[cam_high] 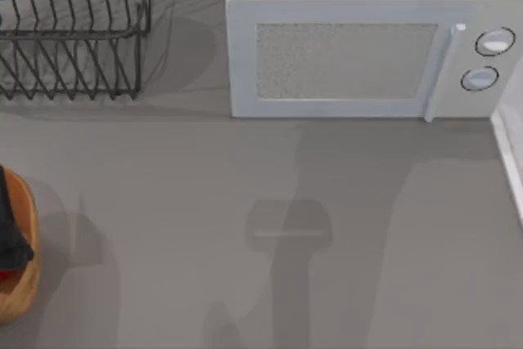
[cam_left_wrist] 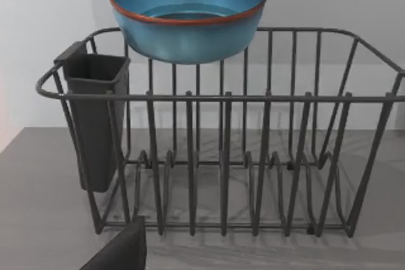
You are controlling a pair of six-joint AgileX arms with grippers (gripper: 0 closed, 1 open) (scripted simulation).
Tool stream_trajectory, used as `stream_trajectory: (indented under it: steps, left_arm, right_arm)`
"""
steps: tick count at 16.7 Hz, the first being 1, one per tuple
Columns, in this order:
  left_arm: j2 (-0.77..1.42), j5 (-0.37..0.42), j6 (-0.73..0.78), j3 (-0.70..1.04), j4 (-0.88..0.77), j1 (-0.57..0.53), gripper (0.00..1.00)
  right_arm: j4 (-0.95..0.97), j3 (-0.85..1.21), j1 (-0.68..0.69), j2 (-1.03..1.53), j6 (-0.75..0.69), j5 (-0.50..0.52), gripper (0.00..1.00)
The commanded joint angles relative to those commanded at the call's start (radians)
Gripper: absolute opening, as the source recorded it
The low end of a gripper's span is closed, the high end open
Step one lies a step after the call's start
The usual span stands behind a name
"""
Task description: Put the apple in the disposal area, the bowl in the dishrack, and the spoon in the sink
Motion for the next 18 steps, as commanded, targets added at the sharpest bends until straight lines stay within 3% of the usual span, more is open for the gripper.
stream_trajectory:
  steps: [4, 8, 18]
  left_arm:
    - [0.0, 0.0, 0.0, 0.0, 0.0, 0.0, 1.0]
    - [0.0, 0.0, 0.0, 0.0, 0.0, 0.0, 1.0]
    - [0.0, 0.0, 0.0, 0.0, 0.0, 0.0, 1.0]
  right_arm:
    - [-0.09, 0.336, 0.063, 0.211, 0.067, 0.003, 0.0]
    - [-0.145, 0.533, 0.106, 0.344, 0.115, 0.006, 0.0]
    - [-0.182, 0.615, 0.113, 0.412, 0.128, 0.006, 0.0]
